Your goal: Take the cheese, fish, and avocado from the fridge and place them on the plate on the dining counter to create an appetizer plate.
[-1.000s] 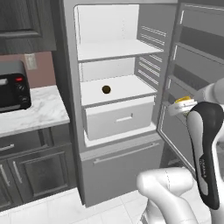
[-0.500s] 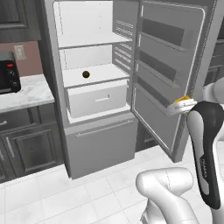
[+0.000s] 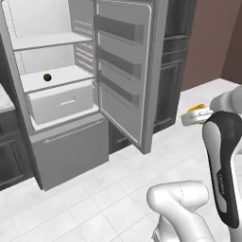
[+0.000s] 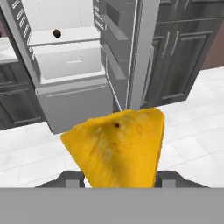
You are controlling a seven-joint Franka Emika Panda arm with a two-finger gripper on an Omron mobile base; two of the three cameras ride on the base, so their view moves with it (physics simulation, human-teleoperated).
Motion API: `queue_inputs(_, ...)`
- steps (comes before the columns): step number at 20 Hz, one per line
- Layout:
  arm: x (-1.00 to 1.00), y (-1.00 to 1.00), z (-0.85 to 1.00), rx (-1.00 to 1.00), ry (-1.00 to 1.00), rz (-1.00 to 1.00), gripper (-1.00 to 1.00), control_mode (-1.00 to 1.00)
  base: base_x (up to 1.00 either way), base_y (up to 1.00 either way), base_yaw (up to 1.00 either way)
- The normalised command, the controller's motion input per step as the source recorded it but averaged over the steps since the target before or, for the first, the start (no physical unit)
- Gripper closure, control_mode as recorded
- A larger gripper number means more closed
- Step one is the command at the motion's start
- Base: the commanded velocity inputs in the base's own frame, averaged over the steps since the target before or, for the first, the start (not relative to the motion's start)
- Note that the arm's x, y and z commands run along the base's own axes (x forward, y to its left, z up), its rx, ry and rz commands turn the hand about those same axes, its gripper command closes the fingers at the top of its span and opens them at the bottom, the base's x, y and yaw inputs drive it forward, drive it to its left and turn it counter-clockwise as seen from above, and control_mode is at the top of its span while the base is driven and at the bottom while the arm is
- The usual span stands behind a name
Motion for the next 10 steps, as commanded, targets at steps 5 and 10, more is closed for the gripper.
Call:
queue_inputs(5, 0.0, 0.0, 0.0, 0.0, 0.0, 0.0, 1.0, 1.0, -0.47, -0.3, -0.62)
queue_inputs(10, 0.0, 0.0, 0.0, 0.0, 0.0, 0.0, 1.0, 1.0, -0.22, -0.55, -0.62)
